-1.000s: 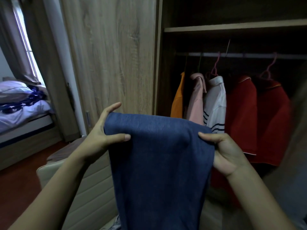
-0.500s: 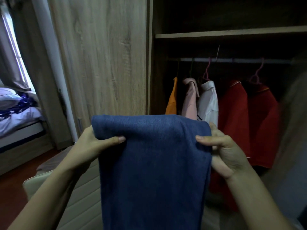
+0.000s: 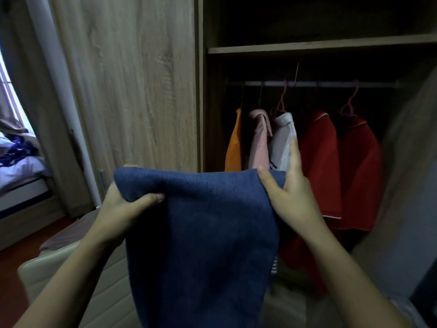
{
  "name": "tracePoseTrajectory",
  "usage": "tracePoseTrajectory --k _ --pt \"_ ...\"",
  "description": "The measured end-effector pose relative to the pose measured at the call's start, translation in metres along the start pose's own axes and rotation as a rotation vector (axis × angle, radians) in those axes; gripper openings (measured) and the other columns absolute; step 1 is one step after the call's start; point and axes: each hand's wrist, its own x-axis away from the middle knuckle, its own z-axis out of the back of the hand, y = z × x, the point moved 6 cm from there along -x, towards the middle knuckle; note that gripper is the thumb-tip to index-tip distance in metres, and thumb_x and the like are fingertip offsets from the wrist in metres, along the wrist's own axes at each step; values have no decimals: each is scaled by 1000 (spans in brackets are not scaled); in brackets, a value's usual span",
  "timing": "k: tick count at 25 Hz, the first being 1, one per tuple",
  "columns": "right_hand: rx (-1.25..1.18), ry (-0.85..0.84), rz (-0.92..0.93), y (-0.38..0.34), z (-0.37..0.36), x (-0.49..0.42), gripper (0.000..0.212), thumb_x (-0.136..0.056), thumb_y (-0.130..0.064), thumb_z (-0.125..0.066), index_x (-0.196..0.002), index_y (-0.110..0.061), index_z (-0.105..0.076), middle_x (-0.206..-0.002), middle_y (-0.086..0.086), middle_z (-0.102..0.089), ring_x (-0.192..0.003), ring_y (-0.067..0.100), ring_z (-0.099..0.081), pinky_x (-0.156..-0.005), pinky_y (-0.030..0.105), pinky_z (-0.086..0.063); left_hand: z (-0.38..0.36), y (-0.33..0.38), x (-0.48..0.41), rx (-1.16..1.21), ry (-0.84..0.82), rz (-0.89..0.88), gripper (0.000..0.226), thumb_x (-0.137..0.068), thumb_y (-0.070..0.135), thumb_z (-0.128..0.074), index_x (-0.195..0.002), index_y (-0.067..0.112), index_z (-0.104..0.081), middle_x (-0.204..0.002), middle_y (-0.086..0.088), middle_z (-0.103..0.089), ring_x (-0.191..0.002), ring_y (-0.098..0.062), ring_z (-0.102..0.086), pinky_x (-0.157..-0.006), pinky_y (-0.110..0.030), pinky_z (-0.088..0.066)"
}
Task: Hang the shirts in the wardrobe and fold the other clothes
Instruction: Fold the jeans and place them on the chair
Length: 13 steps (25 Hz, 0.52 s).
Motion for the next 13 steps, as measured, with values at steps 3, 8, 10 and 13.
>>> tracePoseTrajectory --k 3,8,10,13 --pt "-96 -68 -173 21 -1 -20 76 -89 -39 -56 -149 -32 -9 -148 -1 -37 -126 13 -47 -99 24 -42 1 0 2 -6 -26 31 33 -59 24 -77 -86 14 -62 -74 11 -72 -69 -3 -68 -54 -13 -51" --pt "-453 232 -45 35 21 -11 68 -87 -49 -52 -143 -21 -23 -130 7 -53 -102 2 -62 -73 9 -50 12 1 -3 131 162 143 18 -72 24 -72 -83 16 -60 -66 4 -70 -64 -6 -67 -56 -22 -46" --pt "-267 78 66 37 0 4 102 -62 -80 -54 -143 -31 -15 -146 -8 -33 -127 -3 -41 -94 9 -40 14 7 -12 157 160 164 17 -73 24 -71 -86 17 -62 -70 4 -71 -67 -7 -68 -59 -23 -46" --pt "-237 -133 28 51 -37 13 105 -50 -80 -63 -134 -26 -30 -127 -28 -46 -111 -24 -44 -87 0 -38 10 17 -18 203 106 192 44 -52 37 -71 -90 17 -64 -75 5 -74 -72 -9 -70 -59 -25 -51"
